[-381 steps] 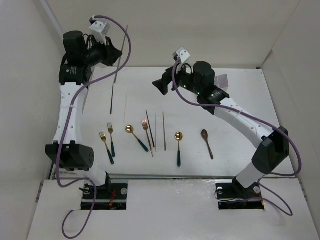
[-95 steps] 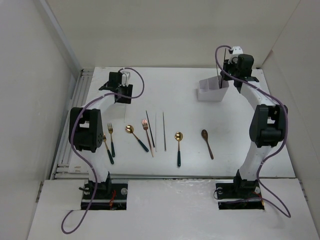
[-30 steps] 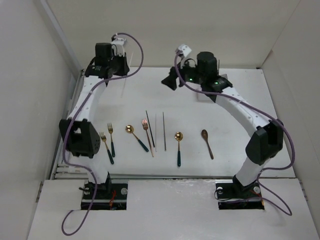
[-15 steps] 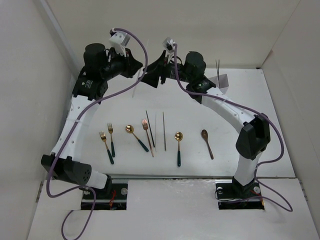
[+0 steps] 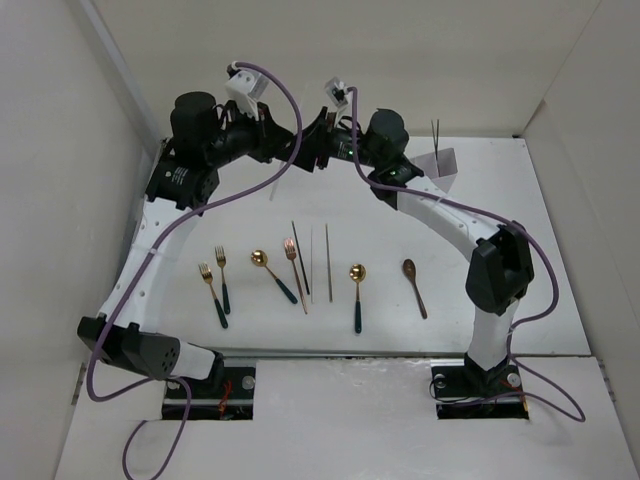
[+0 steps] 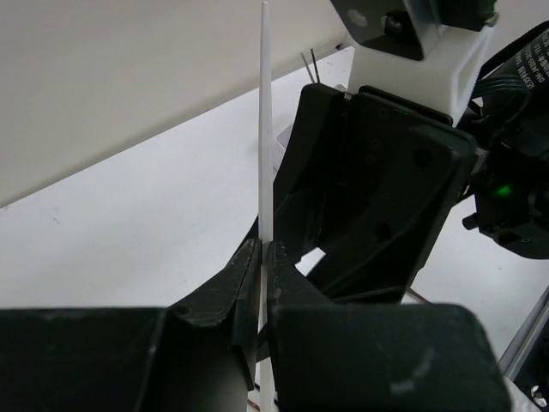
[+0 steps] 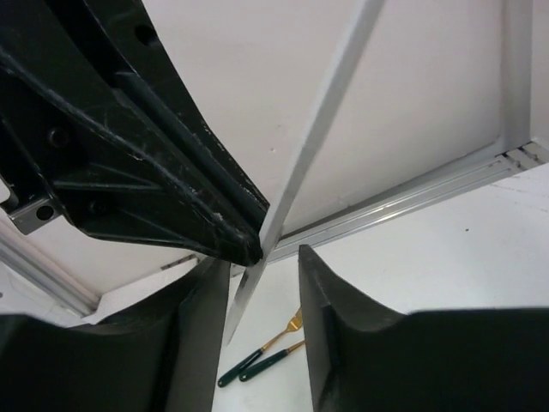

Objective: Sort the eating utensils into containers

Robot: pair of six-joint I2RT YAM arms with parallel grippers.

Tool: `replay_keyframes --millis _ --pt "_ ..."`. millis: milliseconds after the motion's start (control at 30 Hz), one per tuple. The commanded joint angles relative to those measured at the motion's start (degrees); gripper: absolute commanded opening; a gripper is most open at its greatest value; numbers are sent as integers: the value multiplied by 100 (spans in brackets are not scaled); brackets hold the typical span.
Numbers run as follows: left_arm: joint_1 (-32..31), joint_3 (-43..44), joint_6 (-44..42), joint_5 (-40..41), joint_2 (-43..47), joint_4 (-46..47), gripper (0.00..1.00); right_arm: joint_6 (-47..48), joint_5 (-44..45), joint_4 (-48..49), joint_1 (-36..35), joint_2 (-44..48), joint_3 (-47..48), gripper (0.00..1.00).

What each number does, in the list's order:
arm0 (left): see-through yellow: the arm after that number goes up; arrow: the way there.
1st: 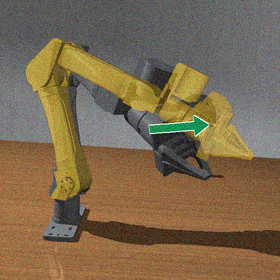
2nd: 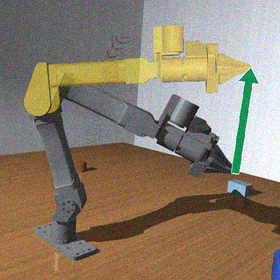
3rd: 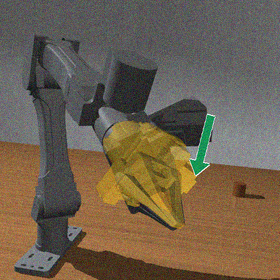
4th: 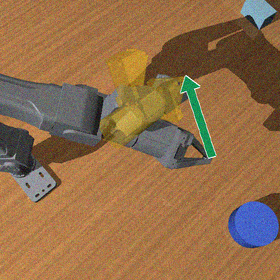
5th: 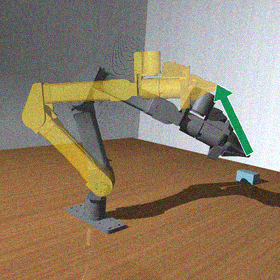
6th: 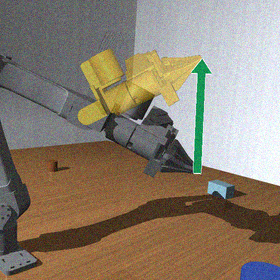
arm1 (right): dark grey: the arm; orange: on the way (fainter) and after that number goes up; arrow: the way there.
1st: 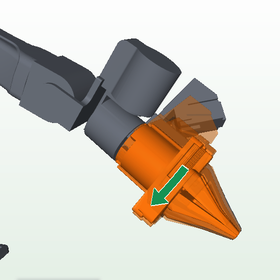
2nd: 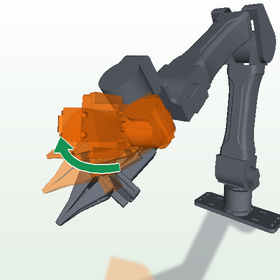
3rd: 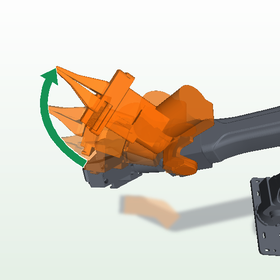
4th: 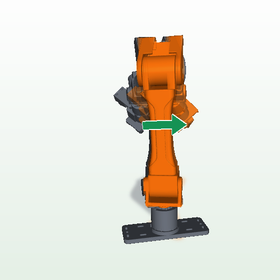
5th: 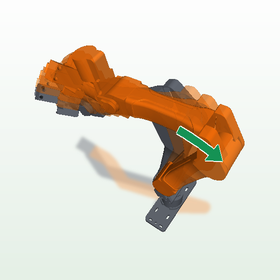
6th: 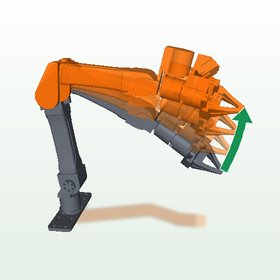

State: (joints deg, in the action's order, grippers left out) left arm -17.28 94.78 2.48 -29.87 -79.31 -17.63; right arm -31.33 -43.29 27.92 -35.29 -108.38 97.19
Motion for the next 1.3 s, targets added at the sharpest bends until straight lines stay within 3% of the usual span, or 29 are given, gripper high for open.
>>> replay_keyframes --millis 0,200,267,300,333,367,400,533,567,600,700,733,833,1033,1267 --pt "-30 -65 16 -45 223 198 0 -171 40 442 -4 89 -60 42" --pt "-30 -118 16 60 223 198 0 -233 -31 696 -4 36 -59 0" --pt "-30 -188 -37 60 223 198 2 -233 101 811 -4 89 -138 0" --pt "-30 -249 -37 60 223 146 15 -233 101 811 -4 150 -139 0" --pt "-30 -337 -37 60 223 146 37 -15 197 811 -4 246 -234 0" --pt "-30 -338 -37 112 223 146 63 109 302 811 -4 299 -305 0" --pt "-30 -399 -37 182 223 146 99 205 356 811 91 361 -471 0" --pt "22 -399 147 832 223 146 100 977 811 -318 785 695 -692 0" --pt "23 -460 147 1016 223 146 100 1728 1039 -775 961 834 -692 0" --pt "127 -513 321 1427 223 146 100 2127 1738 -1589 1284 897 -640 0" --pt "426 -890 385 2114 276 198 100 3289 2910 -2534 1761 1090 -587 0" --pt "505 -1031 246 2560 328 198 100 3422 3479 -2633 2102 1091 -587 0" --pt "839 -1567 113 3021 328 -82 100 3818 4089 -2827 2709 1012 -525 0" --pt "1236 -2533 -590 3328 319 -294 100 4065 3890 -2950 3326 161 -95 0" --pt "1420 -3411 -1390 4691 434 -872 100 4065 4056 -2950 3432 -350 99 0"
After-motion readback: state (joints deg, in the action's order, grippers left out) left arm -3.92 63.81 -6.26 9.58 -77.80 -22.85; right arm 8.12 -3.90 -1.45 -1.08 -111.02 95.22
